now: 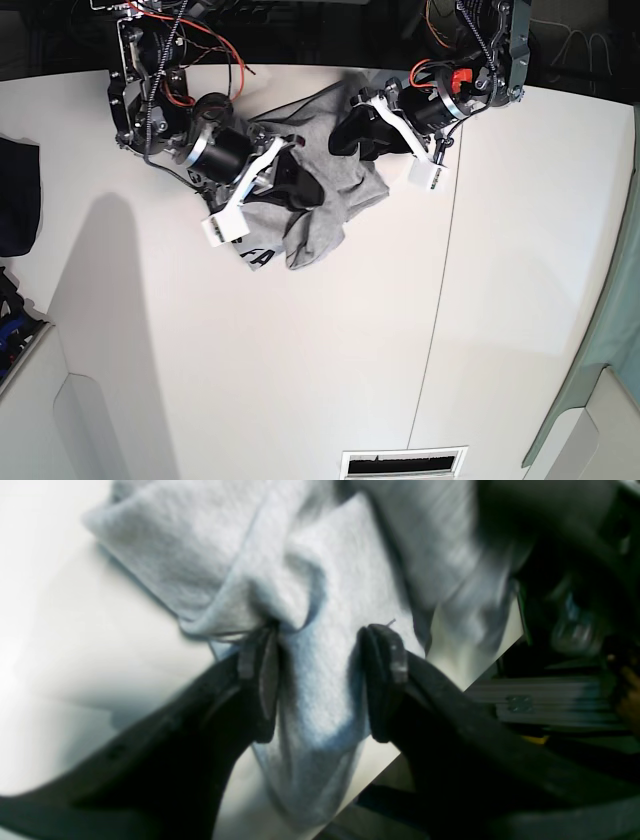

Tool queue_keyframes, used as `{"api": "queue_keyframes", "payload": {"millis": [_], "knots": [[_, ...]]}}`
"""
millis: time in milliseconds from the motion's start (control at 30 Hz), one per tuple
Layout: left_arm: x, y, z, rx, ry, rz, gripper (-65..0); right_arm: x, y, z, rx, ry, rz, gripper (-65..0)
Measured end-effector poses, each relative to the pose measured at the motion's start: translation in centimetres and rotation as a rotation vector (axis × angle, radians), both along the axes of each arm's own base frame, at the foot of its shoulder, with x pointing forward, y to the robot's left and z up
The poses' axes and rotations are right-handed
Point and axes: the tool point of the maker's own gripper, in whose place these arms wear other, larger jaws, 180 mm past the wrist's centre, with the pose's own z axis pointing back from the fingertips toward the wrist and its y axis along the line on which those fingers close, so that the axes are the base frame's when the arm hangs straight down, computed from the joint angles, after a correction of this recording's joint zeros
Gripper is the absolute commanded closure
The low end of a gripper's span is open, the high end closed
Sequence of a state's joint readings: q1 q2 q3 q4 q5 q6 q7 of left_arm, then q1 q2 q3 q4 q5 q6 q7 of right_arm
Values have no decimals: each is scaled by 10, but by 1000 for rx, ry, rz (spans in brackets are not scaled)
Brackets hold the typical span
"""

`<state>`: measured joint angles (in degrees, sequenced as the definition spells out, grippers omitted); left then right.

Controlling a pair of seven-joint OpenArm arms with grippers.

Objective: Layout the t-shirt on the table in an organized manner, then fold the t-shirt properly
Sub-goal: 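Lift the folded bundle with both grippers and fold it over again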

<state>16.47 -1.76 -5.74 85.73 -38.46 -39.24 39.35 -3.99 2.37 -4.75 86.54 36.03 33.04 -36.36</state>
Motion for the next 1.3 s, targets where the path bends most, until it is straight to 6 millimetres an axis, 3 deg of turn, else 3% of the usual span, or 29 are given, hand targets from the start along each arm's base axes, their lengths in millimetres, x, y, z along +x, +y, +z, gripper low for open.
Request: {"api": "queue_keyframes", "payload": {"millis": [67,100,300,400,667,767,867,967,1100,1133,1200,1267,1300], "knots": [[0,1,-1,11,0,-4,-263,-14,17,-2,-16,16,78,-341],[0,1,-1,14,-1,-6,-263,-18,24,0,-14,13,106,-365],[1,2,-1,14,-6,-2,-263,-26,53,38,-6,-110,213,-367],[2,5,-1,15,-6,10,-263,-30,60,48,-12,-143,242,-366],[15,58,3,32,-22,137,-263,-26,57,72,-20,-214,249,-366],[14,67,2,58,-20,132,-263,-26,60,84,21,-228,246,-366],[13,71,1,69,-15,123,-264,-23,59,83,3,-243,233,-366],[14,76,3,67,-17,127,-263,-5,45,81,-57,-265,184,-366],[14,89,8,31,4,162,-263,34,5,86,-138,-316,50,-364],[15,94,11,25,3,177,-263,45,-8,86,-158,-329,6,-349],[18,106,19,23,-15,209,-257,64,-34,82,-188,-332,-79,-199],[22,115,26,25,-37,222,-177,79,-53,73,-208,-310,-137,0],[23,119,30,31,-45,217,-124,86,-57,68,-216,-297,-144,0]]}}
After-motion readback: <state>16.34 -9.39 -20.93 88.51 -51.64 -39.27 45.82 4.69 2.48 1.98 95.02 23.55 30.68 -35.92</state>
